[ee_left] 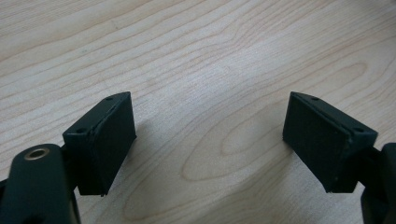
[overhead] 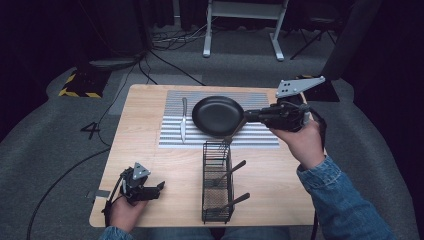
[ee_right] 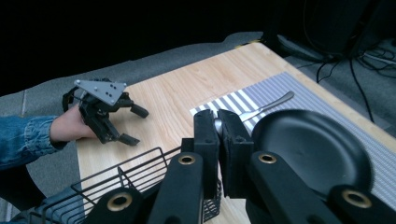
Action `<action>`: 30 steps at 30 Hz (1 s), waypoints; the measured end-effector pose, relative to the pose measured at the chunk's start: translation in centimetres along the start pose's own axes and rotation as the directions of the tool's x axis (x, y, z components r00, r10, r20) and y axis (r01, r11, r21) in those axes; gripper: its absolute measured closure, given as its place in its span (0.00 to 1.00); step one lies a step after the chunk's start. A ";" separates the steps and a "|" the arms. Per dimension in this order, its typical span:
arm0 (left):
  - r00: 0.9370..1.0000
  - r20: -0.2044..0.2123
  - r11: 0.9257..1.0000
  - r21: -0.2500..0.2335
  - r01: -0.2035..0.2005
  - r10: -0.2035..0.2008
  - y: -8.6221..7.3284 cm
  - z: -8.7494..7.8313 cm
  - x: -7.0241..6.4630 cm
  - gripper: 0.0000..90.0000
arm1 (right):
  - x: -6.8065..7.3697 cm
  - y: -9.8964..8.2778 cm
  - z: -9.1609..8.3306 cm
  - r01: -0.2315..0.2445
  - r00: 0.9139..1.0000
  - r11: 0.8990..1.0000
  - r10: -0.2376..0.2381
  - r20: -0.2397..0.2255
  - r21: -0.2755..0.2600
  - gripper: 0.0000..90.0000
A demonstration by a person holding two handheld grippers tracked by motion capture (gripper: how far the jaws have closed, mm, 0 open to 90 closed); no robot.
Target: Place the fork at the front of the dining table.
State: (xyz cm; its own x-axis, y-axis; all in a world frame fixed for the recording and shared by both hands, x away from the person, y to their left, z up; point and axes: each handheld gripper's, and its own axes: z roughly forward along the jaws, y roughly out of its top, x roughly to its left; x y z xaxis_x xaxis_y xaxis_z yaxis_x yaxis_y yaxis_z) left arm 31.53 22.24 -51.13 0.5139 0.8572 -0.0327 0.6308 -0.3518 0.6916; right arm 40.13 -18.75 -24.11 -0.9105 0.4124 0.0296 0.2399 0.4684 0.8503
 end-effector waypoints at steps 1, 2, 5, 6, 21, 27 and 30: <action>1.000 0.000 1.000 0.000 -0.001 0.001 0.0 0.0 0.0 0.19 | 0.0 0.0 0.0 0.000 1.000 1.000 0.000 0.000 0.000 0.97; 1.000 0.001 1.000 0.001 -0.002 0.002 0.0 0.0 0.0 0.19 | 0.0 0.2 -0.4 0.005 1.000 1.000 -0.005 0.005 -0.001 0.97; 1.000 0.001 1.000 -0.001 -0.002 0.002 0.0 0.0 0.0 0.19 | -0.2 0.6 -1.8 0.006 1.000 1.000 -0.006 0.029 -0.008 0.97; 1.000 0.001 1.000 -0.001 -0.002 0.002 0.0 0.0 0.0 0.19 | -0.2 0.6 -1.8 0.006 1.000 1.000 -0.006 0.029 -0.008 0.97; 1.000 0.000 1.000 -0.001 -0.002 0.002 0.1 0.1 0.0 0.19 | -3.8 -0.5 -5.2 -0.028 0.990 1.000 0.028 0.140 0.004 0.97; 1.000 -0.001 1.000 0.000 -0.002 0.002 0.1 0.1 0.0 0.19 | -5.7 -1.2 -5.3 -0.051 0.981 0.998 0.043 0.191 0.035 0.97; 1.000 0.000 1.000 -0.001 -0.001 0.001 0.1 0.1 0.0 0.19 | -6.7 -1.7 -5.1 -0.065 0.975 0.997 0.053 0.214 0.048 0.97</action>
State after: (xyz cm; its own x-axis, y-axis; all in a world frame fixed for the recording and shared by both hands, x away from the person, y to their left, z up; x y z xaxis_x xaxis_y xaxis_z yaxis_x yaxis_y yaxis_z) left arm 31.60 22.16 -51.13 0.5147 0.8568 -0.0318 0.6298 -0.3527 0.6921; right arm 44.13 -26.29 -23.13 -0.8034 0.5942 -0.0380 0.3145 0.4776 0.8204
